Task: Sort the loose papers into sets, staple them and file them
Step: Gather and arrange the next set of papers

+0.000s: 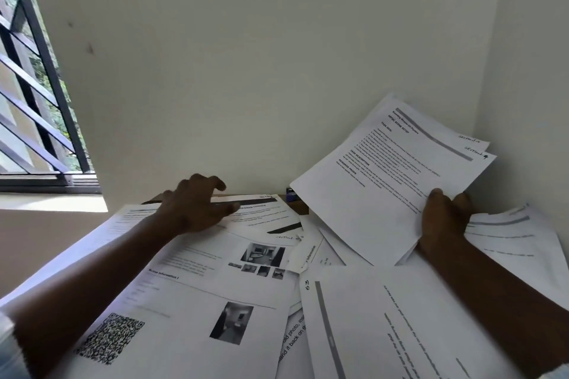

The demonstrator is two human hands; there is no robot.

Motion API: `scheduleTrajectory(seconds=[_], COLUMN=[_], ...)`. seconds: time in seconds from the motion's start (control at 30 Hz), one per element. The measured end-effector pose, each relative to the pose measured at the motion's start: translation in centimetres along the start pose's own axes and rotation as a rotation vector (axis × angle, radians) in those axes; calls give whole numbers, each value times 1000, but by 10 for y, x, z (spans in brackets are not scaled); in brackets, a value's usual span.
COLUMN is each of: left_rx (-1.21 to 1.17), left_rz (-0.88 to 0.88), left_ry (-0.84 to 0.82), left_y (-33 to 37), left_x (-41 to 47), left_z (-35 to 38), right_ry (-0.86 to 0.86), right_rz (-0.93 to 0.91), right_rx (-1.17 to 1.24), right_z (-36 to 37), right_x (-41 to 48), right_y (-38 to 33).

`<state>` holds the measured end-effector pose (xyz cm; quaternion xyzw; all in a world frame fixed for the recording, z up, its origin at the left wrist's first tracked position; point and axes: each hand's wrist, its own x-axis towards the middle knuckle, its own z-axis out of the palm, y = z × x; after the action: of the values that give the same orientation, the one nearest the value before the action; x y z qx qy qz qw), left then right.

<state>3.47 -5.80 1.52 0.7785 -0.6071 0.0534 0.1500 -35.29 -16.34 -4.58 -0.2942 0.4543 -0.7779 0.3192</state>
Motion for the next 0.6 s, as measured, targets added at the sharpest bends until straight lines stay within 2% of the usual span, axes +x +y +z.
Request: scheduleTrajectory(seconds=[0.1,0.2,0.27,0.4,0.53,0.6], left_rx=[123,255,202,-63,-6,-52], left_rz=[3,12,22,47,35,-3], left_ry=[-142,-195,-216,-228,-230,-185], left_y=[21,29,29,22,16,9], left_x=[7,13,16,22,25,30], left_z=[5,15,18,21,27,27], right_ry=[-1,-12,-32,-13,-21,-22], right_rz=[1,10,21,35,73,77], right_rx=[-15,-30,-46,-30,-30,-55], right_z=[0,1,2,2,1,1], right_x=[1,5,7,7,9,11], right_y=[2,4,5,6,5,6])
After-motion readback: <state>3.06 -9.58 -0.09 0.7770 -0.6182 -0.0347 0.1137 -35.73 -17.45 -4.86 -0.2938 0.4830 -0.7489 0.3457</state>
